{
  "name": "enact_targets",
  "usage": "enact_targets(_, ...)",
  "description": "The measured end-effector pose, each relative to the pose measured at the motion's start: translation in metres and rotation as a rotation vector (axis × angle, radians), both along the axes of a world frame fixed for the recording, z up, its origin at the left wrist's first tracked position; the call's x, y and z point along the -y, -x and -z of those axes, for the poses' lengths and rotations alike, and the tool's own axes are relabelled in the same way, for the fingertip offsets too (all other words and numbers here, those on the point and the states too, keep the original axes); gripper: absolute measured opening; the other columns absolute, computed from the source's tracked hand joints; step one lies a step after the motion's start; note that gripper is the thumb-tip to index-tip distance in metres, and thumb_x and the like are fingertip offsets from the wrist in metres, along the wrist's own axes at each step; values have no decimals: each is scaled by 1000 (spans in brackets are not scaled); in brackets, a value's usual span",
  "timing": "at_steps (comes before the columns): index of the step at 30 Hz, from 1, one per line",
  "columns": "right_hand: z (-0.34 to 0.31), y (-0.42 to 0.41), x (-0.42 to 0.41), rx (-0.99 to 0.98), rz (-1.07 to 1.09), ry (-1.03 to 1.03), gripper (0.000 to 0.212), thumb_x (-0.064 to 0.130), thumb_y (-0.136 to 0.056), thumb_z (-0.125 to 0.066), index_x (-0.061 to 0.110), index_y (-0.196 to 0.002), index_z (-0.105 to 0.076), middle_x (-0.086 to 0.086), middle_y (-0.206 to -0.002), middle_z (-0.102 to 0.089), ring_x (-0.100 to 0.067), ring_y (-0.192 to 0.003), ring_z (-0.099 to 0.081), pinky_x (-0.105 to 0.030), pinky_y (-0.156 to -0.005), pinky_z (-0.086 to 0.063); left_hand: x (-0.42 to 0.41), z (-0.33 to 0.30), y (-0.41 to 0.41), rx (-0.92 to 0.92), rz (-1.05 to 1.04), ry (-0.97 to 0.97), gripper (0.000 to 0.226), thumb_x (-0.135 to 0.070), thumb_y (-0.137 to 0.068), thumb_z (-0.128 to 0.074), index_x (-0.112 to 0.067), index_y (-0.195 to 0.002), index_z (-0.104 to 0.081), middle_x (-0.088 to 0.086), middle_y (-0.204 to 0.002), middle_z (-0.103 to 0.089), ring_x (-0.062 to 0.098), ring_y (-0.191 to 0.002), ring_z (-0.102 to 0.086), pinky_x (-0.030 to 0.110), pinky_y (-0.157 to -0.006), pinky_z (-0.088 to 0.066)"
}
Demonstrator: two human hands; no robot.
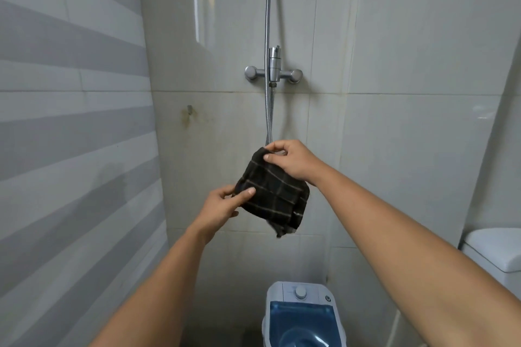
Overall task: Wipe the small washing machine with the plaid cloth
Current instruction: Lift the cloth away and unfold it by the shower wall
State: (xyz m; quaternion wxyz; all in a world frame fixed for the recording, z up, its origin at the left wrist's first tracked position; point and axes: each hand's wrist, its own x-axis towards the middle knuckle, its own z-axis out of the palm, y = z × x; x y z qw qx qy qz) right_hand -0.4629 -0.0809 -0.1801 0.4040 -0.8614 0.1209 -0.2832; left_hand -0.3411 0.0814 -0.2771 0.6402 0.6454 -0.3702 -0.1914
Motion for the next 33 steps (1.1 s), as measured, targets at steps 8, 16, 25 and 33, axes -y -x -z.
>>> enact_targets(8, -28, -10, -2, 91, -94, -179, 17, 7, -99, -59, 0, -114, -66, -17, -97, -75, -25, -84, -72, -41, -85, -60, -1, -22, -18, 208, -78, 59, 45, -51, -75, -81, -29, -113, -71, -12, -124, -68, 1, -117, -56, 29, -99, -43)
enact_targets(16, -47, -14, 25, 64, 28, -192, 17, 8, -97, -60, 14, -112, -64, -14, -96, -77, -23, -77, -72, -40, -74, -60, -11, -60, -47, 159, 98, 59, 25, -33, -91, -71, -17, -79, -56, 4, -79, -67, 17, -75, -62, 32, -71, -48)
enact_targets(25, -45, -25, 39, -119, 114, -208, 35, 6, -90, -49, 27, -108, -70, -13, -104, -73, -23, -77, -67, -39, -68, -57, -5, -117, -75, 170, 267, -194, 40, -19, -88, -74, -14, -122, -54, 23, -107, -73, 37, -94, -72, 41, -82, -59)
enact_targets(33, -14, -67, 36, -395, -349, -357, 28, 27, -85, -80, 15, -110, -75, -11, -109, -74, -26, -105, -70, -43, -97, -54, 8, -128, -105, 362, 196, -174, 23, -9, -90, -69, -9, -112, -63, 25, -104, -72, 21, -85, -65, 33, -83, -52)
